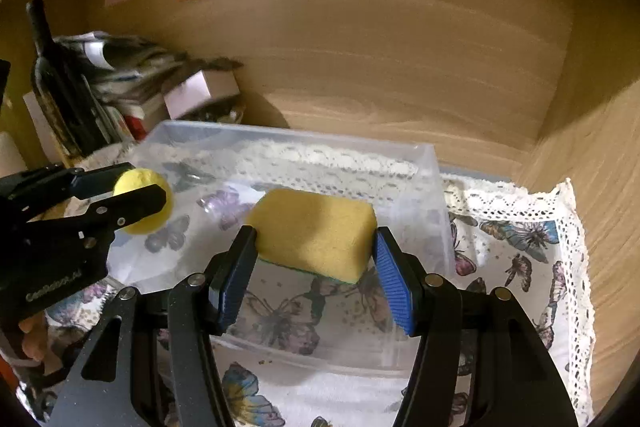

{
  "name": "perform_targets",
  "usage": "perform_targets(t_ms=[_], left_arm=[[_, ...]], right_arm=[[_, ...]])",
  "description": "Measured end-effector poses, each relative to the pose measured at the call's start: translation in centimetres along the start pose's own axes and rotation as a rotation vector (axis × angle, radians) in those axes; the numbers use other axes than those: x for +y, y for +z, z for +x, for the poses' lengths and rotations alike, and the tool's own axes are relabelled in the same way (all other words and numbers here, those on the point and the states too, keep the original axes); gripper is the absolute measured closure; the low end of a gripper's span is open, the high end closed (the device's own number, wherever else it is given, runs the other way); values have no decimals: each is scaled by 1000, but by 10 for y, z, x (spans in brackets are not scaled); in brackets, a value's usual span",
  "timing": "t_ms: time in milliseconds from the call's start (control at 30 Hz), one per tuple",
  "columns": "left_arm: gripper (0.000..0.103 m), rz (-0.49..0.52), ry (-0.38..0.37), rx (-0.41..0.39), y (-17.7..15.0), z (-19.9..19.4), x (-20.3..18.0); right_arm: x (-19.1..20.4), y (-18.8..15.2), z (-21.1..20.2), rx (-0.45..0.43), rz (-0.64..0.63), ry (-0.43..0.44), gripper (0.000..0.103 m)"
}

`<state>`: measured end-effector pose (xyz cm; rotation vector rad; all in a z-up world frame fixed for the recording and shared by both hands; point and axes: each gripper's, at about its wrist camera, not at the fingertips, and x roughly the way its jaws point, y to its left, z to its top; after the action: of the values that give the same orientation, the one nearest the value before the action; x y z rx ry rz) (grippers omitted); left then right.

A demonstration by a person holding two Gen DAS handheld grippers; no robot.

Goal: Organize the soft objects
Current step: 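Carry the ball and sponge into the clear box and open both grippers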

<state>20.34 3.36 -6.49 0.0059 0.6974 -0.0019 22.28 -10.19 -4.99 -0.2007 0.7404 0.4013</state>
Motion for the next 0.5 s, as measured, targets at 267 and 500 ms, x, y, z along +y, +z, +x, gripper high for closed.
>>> perform_targets(t_ms=[267,500], left_arm=[[59,20,-23,39,-3,8,-2],[38,34,7,-18,0,-8,-4]], right_arm=[[3,-1,10,36,-22,-18,43],[2,1,1,12,-19,-28,26]])
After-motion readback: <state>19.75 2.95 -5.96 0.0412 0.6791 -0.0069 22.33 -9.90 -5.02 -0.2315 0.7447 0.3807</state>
